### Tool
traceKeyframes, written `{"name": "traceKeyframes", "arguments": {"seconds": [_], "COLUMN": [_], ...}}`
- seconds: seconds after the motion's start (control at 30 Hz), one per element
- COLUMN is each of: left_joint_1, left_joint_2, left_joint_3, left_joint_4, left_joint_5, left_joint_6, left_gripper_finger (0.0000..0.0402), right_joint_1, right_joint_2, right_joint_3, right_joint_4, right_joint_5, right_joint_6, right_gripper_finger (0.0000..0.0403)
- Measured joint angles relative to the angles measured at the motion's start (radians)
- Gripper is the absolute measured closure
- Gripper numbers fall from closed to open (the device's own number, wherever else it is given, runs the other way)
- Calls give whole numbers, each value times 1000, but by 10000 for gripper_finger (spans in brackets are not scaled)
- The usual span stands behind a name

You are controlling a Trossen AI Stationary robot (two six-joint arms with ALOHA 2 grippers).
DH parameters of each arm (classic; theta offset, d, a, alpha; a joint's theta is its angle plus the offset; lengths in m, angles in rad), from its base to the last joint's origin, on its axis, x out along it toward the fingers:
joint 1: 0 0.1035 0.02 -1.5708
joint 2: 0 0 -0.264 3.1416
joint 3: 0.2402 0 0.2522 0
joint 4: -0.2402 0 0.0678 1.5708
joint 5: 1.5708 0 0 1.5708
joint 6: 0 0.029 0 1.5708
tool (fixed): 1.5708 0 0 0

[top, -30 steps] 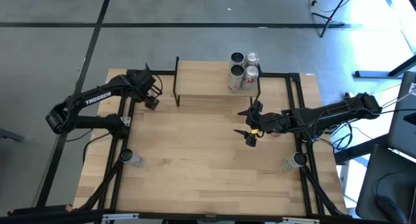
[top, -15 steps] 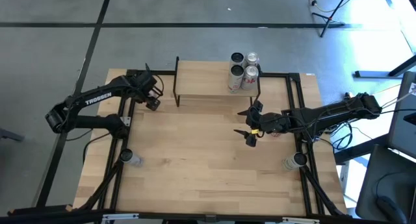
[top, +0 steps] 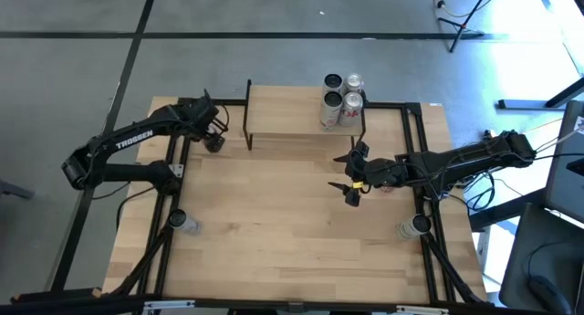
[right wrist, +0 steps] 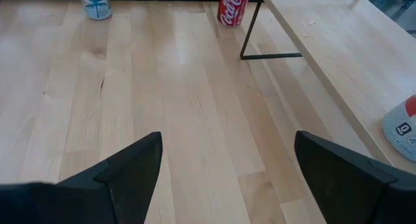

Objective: Place canned beverage on shelf
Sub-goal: Put the left black-red soda can on the shelf

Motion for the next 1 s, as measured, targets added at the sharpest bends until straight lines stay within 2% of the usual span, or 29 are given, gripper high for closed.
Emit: {"name": "traceKeyframes", "arguments": {"seconds": [0.17,0.47,0.57,0.73,0.87,1.0], "left_joint_1": [0,0,-1,-3,-39,-131], "left_joint_2": [3,18,18,15,14,14], "left_joint_3": [-4,-55,-56,-56,-41,3], "left_joint_4": [69,84,93,98,61,-19], "left_joint_5": [14,28,14,22,20,58], "left_joint_6": [1,35,47,53,52,2], "left_gripper_finger": [67,69,83,139,142,142], "right_joint_1": [0,0,0,0,0,0], "right_joint_2": [0,0,0,0,0,0], "right_joint_3": [0,0,0,0,0,0], "right_joint_4": [0,0,0,0,0,0], "right_joint_5": [0,0,0,0,0,0], "right_joint_6": [0,0,0,0,0,0], "right_gripper_finger": [66,66,66,66,66,66]}}
